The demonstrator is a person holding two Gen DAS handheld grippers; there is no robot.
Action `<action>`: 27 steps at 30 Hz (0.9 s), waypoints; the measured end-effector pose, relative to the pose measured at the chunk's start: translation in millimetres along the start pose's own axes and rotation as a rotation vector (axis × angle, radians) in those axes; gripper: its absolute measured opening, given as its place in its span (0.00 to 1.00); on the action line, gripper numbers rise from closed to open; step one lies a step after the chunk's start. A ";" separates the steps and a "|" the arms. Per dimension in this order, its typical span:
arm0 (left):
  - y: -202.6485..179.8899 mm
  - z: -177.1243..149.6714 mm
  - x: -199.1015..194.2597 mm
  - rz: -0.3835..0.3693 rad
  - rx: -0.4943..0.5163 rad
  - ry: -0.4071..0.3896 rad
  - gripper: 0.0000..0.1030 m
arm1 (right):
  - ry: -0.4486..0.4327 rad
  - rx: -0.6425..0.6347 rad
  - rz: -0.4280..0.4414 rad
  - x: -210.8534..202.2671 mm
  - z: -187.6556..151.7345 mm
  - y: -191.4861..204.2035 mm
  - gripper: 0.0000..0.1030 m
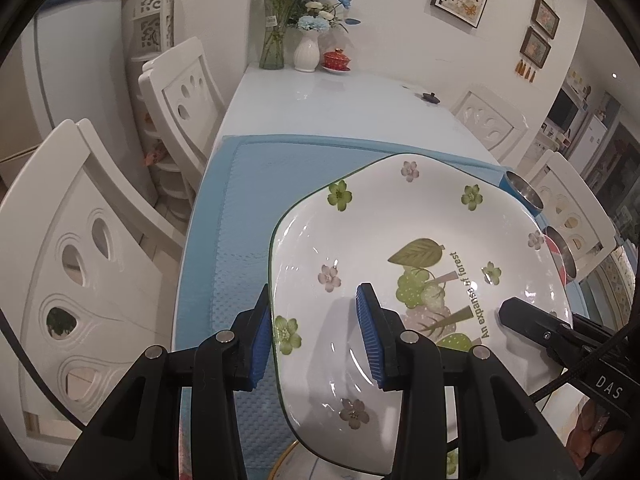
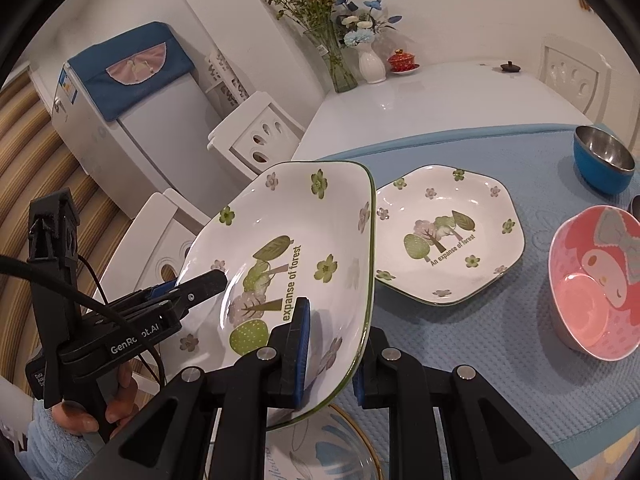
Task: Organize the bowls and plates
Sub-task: 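Lift the large hexagonal plate with left while right lifts the smaller hexagonal plate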
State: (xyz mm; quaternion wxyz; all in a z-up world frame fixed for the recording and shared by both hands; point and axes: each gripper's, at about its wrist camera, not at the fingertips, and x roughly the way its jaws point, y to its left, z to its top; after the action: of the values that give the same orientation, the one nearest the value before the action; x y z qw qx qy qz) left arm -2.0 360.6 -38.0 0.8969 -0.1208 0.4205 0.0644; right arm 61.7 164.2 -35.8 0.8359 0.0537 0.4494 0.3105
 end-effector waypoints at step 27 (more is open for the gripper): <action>-42.7 -31.1 -15.4 -0.043 0.054 0.000 0.35 | -0.066 0.007 -0.084 -60.2 -44.8 -12.1 0.17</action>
State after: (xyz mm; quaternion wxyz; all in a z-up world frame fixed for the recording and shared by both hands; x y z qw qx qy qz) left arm -25.6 310.8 -38.4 0.9010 -0.1056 0.4194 0.0337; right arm 7.9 111.9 -23.5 0.8624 0.0478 0.4246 0.2716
